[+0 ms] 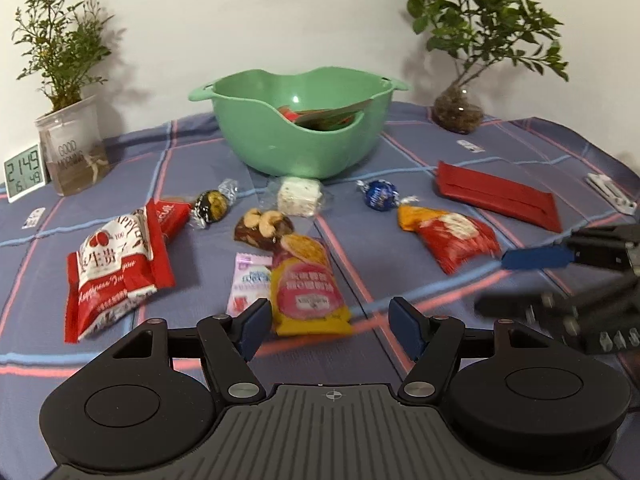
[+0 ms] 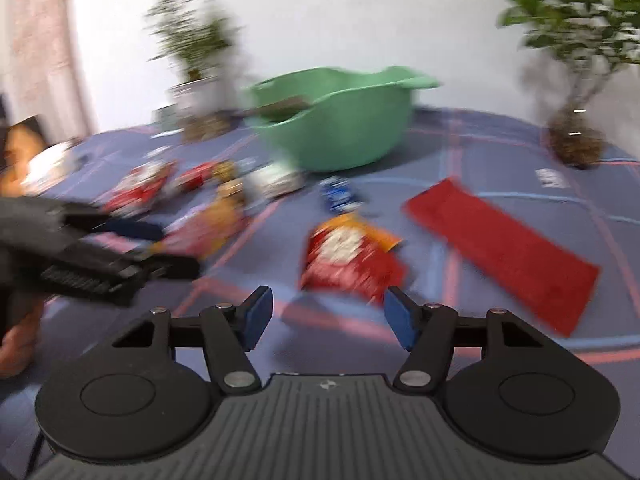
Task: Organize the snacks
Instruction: 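Grasp the pink-yellow pouch with the left tool while the right tool grasps the red BBB pack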
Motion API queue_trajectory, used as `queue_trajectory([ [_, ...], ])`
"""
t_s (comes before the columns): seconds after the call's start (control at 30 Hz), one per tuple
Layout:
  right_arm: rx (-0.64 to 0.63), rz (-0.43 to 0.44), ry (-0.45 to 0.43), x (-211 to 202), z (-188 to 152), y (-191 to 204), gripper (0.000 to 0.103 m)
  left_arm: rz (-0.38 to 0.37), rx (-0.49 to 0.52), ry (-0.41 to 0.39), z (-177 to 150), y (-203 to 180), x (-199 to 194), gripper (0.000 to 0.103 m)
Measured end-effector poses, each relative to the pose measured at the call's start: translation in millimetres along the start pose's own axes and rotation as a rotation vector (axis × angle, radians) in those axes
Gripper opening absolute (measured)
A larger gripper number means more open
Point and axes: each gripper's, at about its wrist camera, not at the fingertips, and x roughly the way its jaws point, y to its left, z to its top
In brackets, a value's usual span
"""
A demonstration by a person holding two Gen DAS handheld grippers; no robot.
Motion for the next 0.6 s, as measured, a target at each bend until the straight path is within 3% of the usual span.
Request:
queue_trajectory([
  [0.1,-0.052,0.047,0.002,-12,-7,9,0.071,0.007,0.001,-0.014,0,2,-10,0.103],
  [0.4,-0.097,-0.094,-0.077,0,21,-1,0.080,0.031,-0.015,-0.044,29,3,1,0.103],
  [0.53,-0.102,-0.090,-0.064,20,30,-3,0.079,0.051,-0.025,-0.002,34,2,24,0.103],
  [0.6,-0.094,-0.068,-0.035,28,31,-3,0.070,0.060,-0.034,0.023,34,1,31,0.103],
])
